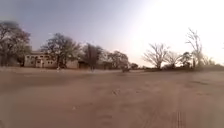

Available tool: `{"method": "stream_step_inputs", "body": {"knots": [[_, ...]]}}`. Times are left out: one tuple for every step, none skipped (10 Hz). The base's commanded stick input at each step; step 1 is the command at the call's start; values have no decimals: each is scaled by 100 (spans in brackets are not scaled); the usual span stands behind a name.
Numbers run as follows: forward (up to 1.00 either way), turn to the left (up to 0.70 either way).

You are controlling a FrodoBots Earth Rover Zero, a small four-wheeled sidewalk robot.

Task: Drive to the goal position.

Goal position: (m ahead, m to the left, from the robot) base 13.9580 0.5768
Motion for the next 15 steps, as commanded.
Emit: {"method": "stream_step_inputs", "body": {"knots": [[70,0],[70,0],[70,0],[70,0],[70,0],[70,0],[70,0],[70,0],[70,0],[70,0],[70,0],[70,0],[70,0],[70,0],[70,0]]}}
